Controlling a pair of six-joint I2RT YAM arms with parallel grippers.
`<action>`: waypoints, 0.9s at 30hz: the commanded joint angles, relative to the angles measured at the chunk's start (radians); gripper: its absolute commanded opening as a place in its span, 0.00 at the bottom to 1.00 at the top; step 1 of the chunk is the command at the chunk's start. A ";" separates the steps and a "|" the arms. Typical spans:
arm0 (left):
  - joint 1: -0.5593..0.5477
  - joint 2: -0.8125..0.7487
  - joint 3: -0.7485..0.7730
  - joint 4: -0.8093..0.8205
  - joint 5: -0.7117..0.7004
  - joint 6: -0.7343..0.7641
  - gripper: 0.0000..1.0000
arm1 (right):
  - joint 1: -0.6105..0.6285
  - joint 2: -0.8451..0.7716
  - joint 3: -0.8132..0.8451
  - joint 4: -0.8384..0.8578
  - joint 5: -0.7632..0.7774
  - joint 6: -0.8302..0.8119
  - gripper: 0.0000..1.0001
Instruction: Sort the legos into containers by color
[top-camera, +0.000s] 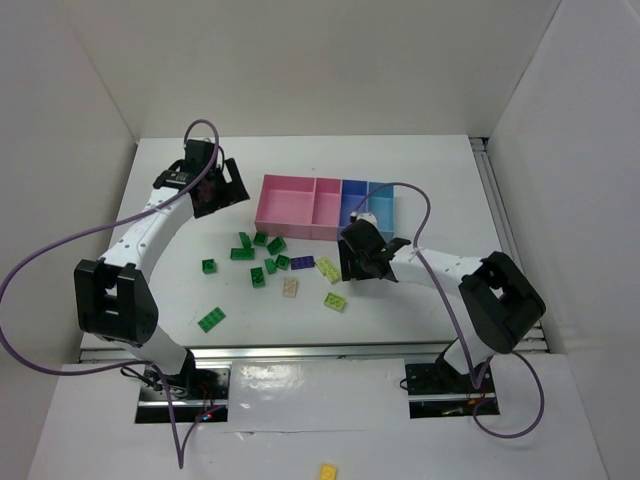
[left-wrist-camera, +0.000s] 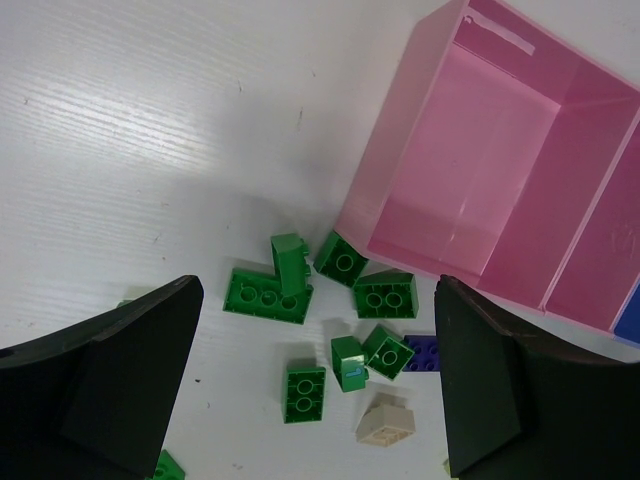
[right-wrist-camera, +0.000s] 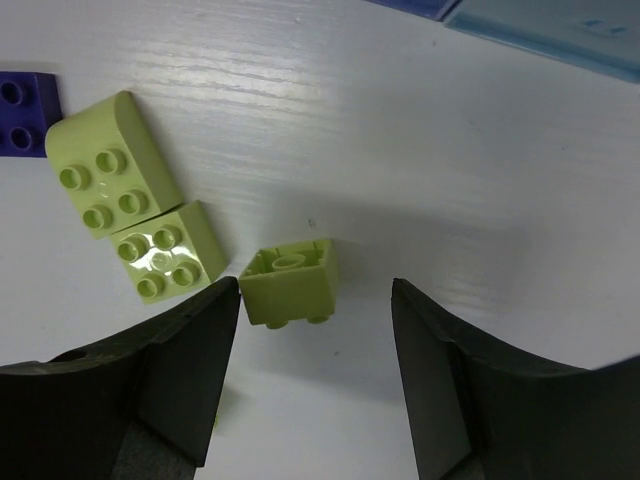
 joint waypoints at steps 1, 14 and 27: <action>0.004 -0.021 0.000 0.019 0.011 0.009 0.99 | -0.001 0.021 0.017 0.071 -0.051 -0.046 0.69; 0.013 0.001 0.000 0.019 0.002 0.028 0.99 | 0.050 -0.064 0.117 -0.032 0.091 -0.014 0.32; 0.035 0.001 -0.029 0.019 0.024 0.037 0.99 | -0.105 0.036 0.443 -0.077 0.127 -0.058 0.32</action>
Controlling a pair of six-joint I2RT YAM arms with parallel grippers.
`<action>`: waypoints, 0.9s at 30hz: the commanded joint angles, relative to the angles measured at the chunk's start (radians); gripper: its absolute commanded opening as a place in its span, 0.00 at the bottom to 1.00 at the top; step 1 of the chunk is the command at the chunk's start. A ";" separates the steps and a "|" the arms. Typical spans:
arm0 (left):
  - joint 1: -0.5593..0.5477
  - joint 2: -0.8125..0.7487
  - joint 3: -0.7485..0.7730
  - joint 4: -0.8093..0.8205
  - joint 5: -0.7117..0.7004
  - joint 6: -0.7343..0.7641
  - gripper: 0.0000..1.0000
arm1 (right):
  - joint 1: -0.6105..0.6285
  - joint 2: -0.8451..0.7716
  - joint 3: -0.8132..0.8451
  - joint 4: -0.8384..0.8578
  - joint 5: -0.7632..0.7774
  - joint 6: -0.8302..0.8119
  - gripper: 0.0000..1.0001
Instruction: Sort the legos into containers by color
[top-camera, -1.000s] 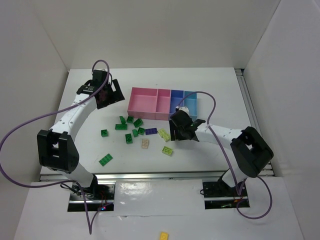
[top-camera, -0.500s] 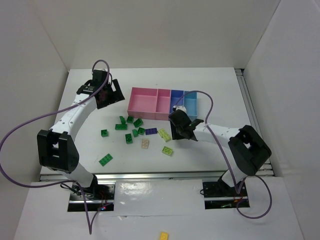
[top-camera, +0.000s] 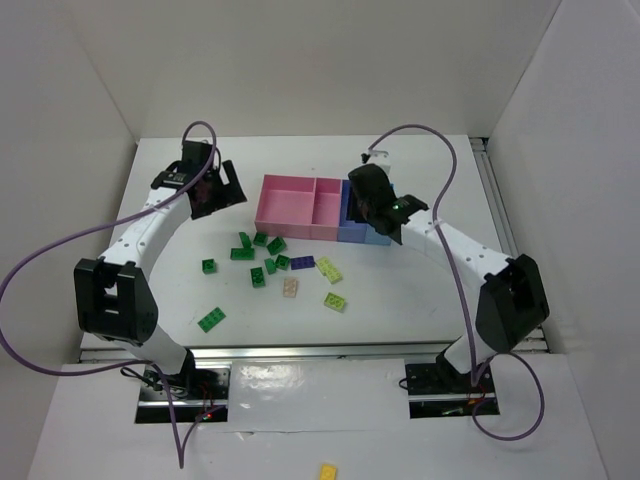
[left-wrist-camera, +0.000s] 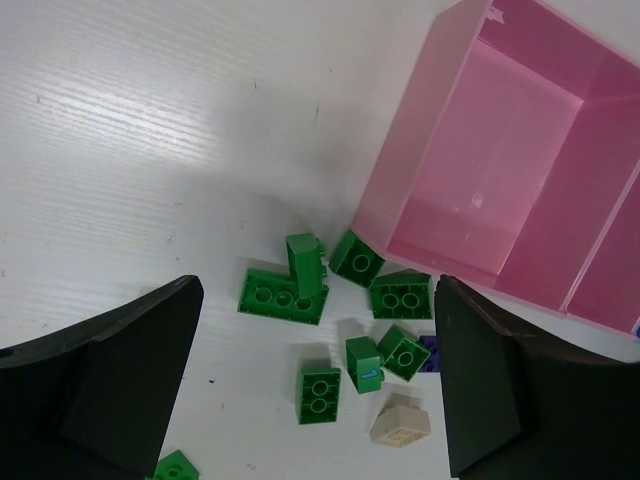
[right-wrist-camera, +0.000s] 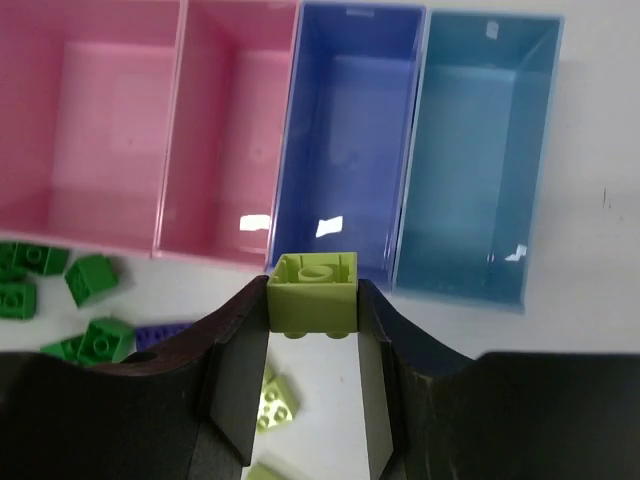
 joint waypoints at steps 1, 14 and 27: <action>0.011 -0.004 -0.018 0.014 0.008 0.022 0.99 | -0.040 0.082 0.095 0.010 -0.006 -0.032 0.32; 0.031 -0.031 -0.029 -0.005 -0.002 0.041 0.99 | -0.091 0.209 0.198 0.056 -0.006 -0.054 0.75; 0.031 -0.022 -0.038 -0.005 -0.002 0.059 0.99 | 0.185 -0.057 -0.267 0.094 -0.133 -0.056 0.90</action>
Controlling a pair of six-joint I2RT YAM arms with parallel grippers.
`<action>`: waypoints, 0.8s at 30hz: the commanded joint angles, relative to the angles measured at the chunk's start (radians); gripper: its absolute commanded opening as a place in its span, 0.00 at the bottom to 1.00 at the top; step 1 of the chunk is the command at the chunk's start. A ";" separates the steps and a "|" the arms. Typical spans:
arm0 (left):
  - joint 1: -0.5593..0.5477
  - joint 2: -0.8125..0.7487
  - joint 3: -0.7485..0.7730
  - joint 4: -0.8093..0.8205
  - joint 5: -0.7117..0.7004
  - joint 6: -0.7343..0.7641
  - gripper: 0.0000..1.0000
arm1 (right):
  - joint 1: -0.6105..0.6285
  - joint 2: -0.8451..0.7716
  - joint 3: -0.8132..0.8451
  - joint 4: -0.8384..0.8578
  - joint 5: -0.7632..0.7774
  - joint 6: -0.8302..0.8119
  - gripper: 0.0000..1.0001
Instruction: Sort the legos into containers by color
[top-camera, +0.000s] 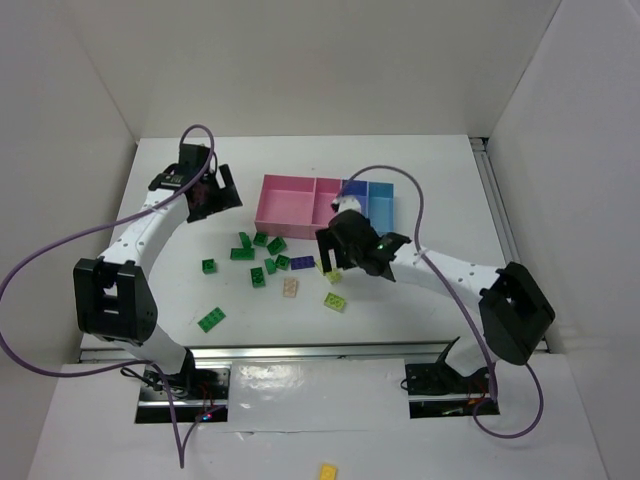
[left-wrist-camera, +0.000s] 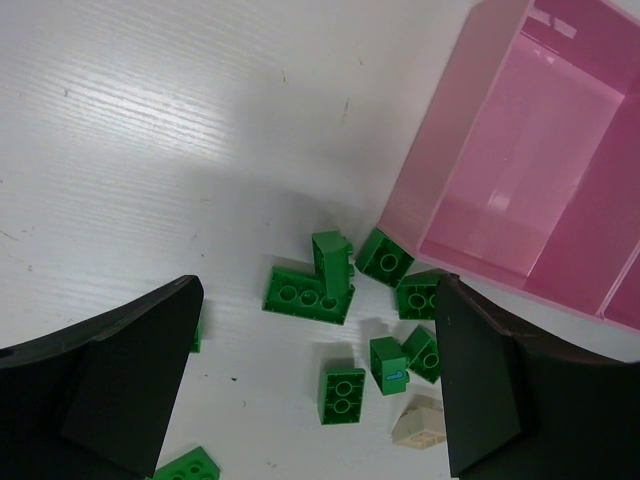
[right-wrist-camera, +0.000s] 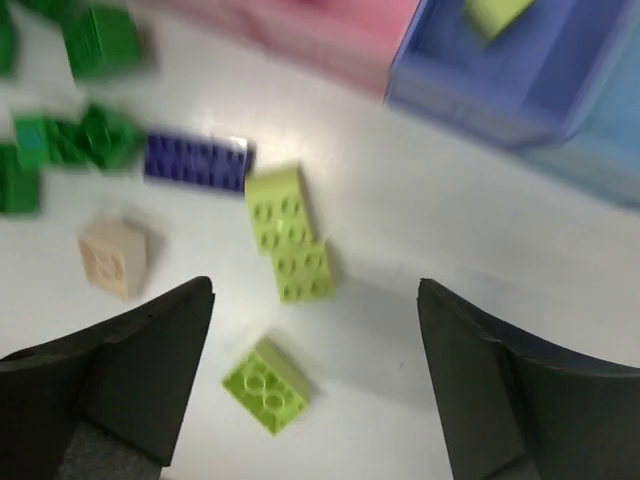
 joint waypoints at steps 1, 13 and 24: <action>0.005 -0.022 -0.022 0.010 0.003 0.037 0.99 | 0.052 -0.014 -0.102 0.037 -0.062 0.000 0.91; 0.005 -0.031 -0.063 0.044 0.035 0.028 0.99 | 0.095 0.104 -0.121 0.155 -0.060 -0.023 0.81; 0.005 -0.040 -0.083 0.044 0.076 0.019 0.99 | 0.083 0.224 -0.064 0.161 -0.048 -0.032 0.55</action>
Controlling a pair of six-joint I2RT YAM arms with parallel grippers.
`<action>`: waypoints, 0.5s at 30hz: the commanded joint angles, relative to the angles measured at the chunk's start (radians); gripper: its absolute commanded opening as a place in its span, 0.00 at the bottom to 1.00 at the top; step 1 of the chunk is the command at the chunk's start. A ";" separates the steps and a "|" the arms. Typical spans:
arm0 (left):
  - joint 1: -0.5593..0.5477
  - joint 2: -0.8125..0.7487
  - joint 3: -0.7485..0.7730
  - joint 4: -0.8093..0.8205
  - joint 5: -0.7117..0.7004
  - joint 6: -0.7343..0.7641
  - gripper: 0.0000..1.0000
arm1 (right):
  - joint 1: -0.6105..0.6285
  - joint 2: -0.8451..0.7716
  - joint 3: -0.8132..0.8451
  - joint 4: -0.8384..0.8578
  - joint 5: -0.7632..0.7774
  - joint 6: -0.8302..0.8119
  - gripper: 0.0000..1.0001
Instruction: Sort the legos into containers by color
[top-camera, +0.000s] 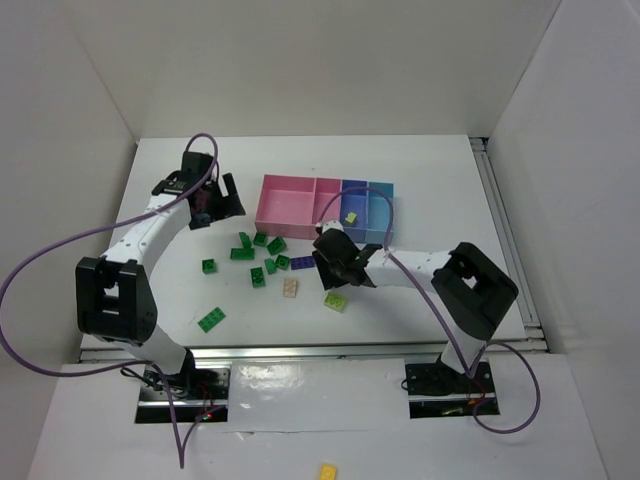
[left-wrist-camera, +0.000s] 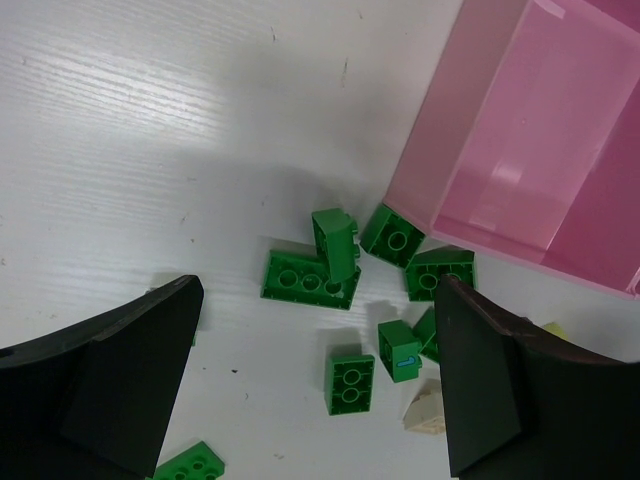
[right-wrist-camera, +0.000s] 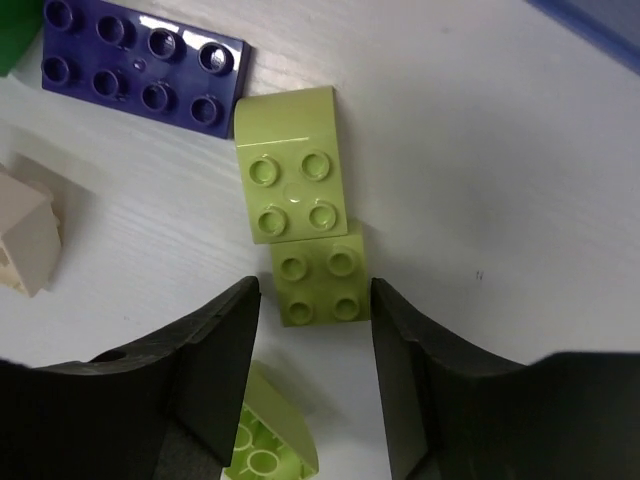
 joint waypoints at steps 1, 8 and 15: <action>0.005 -0.037 -0.015 0.013 0.034 -0.002 0.99 | -0.003 0.014 0.061 0.042 0.034 -0.005 0.52; 0.005 -0.037 -0.015 0.013 0.025 -0.002 0.99 | -0.014 -0.167 0.061 -0.077 0.183 0.055 0.44; 0.005 -0.016 -0.028 0.034 0.071 -0.013 0.99 | -0.110 -0.267 0.123 -0.099 0.234 0.073 0.40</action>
